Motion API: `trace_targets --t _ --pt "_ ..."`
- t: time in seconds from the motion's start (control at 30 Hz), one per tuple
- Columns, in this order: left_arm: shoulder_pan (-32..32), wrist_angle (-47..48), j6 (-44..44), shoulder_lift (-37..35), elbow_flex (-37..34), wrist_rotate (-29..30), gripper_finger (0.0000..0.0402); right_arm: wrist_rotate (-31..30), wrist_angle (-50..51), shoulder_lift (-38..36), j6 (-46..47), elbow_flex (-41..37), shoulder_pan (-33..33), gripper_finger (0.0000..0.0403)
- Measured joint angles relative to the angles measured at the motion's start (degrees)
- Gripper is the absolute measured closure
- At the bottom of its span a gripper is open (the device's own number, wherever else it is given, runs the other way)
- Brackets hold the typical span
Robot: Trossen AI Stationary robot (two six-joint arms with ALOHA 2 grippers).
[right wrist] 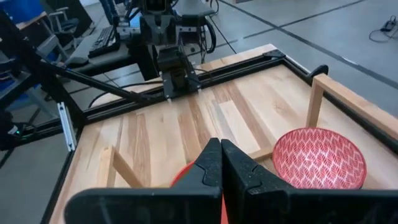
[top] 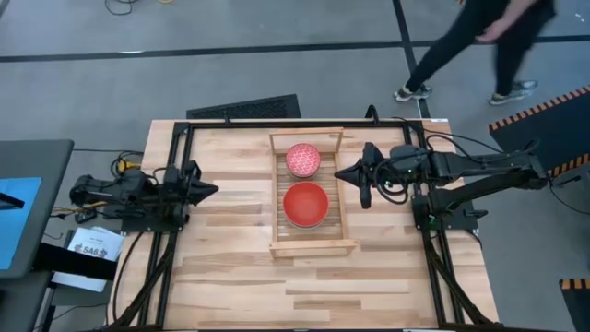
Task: Place and stack bowls onto a shelf
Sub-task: Return to Home Position
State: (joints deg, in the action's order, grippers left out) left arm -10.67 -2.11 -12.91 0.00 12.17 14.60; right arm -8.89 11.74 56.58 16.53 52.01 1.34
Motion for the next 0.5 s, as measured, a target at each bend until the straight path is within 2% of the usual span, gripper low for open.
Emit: trace_targets --t 0.2,0.5 --pt "0.03 3.7 -0.17 0.08 -0.17 -0.97 0.0401 -0.03 0.08 0.0 3.06 0.0 0.0 0.0385" --pt "1.43 4.81 4.9 0.07 -0.2 -3.36 0.0401 -0.06 0.03 0.0 3.61 0.0 0.0 0.0384"
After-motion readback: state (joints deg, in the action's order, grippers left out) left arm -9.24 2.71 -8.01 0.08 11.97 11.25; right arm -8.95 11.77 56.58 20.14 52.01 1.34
